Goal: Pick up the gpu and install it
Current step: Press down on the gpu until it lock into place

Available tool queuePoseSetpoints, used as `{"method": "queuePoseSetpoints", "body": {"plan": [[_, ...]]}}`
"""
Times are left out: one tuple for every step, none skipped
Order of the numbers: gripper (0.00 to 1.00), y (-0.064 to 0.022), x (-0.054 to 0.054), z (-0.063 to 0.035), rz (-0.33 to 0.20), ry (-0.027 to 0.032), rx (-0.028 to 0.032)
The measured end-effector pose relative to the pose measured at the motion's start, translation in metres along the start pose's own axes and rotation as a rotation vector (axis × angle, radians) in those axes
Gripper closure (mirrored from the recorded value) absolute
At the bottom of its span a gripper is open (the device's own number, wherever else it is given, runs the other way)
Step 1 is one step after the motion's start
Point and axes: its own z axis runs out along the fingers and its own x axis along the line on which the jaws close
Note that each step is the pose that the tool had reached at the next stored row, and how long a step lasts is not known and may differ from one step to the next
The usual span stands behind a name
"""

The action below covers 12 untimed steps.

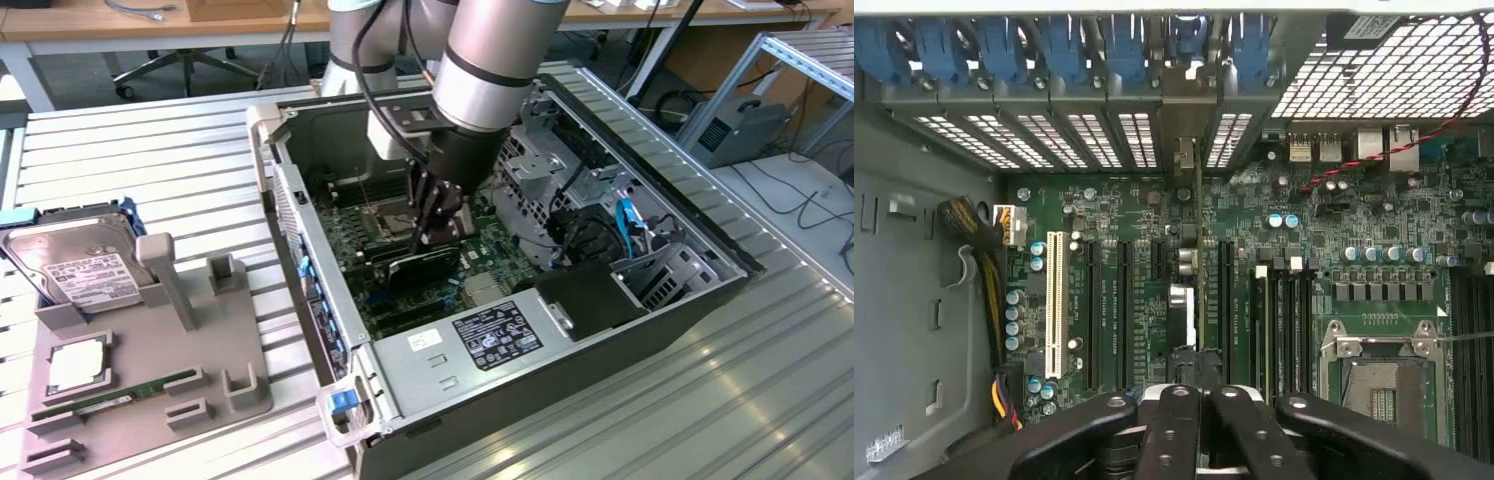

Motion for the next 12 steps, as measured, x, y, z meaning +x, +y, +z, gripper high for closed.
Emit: {"method": "queuePoseSetpoints", "body": {"plan": [[0.89, -0.0010, 0.000, -0.0001, 0.000, -0.0001, -0.0004], [0.89, -0.0026, 0.000, -0.0003, 0.000, -0.0001, -0.0013], [0.89, -0.0049, 0.000, -0.0006, 0.000, -0.0001, -0.0028], [0.89, -0.0073, 0.000, -0.0009, 0.000, -0.0001, -0.0045], [0.89, -0.0094, 0.000, -0.0013, 0.000, 0.0000, -0.0061], [0.89, -0.0115, 0.000, -0.0016, 0.000, 0.0000, -0.0075], [0.89, -0.0138, 0.000, -0.0018, 0.000, 0.0000, -0.0089], [0.89, -0.0169, 0.000, -0.0023, -0.001, 0.0000, -0.0110], [0.89, -0.0197, 0.000, -0.0026, -0.001, 0.0000, -0.0129], [0.89, -0.0222, 0.000, -0.0029, -0.001, -0.0001, -0.0147], [0.89, -0.0257, 0.000, -0.0034, -0.001, 0.0000, -0.0171], [0.89, -0.0284, 0.000, -0.0038, -0.001, 0.0000, -0.0191]]}}
